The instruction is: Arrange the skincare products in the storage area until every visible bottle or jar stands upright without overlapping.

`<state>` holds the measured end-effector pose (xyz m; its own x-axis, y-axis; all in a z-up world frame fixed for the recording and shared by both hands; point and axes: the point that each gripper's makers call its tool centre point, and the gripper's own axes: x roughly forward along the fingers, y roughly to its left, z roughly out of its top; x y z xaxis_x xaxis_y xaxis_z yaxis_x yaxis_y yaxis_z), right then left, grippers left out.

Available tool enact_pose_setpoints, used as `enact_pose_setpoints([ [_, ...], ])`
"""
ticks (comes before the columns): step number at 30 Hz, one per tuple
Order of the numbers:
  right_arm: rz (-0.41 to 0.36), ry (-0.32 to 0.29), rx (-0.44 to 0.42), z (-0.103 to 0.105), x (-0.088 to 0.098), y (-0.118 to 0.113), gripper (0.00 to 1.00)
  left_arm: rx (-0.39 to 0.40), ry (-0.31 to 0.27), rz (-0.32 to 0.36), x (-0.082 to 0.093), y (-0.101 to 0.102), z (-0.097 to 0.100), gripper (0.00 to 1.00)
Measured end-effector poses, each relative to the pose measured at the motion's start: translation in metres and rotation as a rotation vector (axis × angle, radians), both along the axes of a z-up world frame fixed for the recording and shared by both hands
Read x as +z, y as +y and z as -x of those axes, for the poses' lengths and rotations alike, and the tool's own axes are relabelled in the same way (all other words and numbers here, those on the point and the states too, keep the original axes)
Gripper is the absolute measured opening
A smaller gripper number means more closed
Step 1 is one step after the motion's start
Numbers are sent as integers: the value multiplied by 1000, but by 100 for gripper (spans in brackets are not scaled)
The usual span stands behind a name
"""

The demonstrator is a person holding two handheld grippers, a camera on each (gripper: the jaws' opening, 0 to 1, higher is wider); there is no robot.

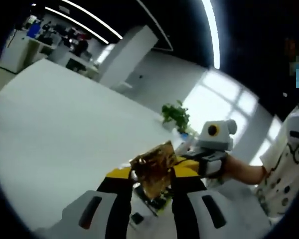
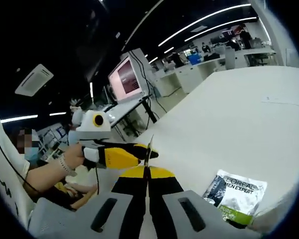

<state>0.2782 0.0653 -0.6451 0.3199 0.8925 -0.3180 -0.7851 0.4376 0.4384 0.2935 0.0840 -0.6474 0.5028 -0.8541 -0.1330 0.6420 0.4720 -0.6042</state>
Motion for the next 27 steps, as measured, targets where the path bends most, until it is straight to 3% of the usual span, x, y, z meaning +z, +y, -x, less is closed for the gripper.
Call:
enact_pose_setpoints([
  [9, -73, 7, 14, 20, 19, -20, 1, -109, -47, 29, 19, -19, 11, 15],
  [22, -133, 24, -42, 27, 31, -35, 1, -136, -102, 56, 48, -36, 27, 1],
  [27, -153, 25, -45, 30, 36, -36, 1, -136, -106, 55, 57, -40, 32, 0],
])
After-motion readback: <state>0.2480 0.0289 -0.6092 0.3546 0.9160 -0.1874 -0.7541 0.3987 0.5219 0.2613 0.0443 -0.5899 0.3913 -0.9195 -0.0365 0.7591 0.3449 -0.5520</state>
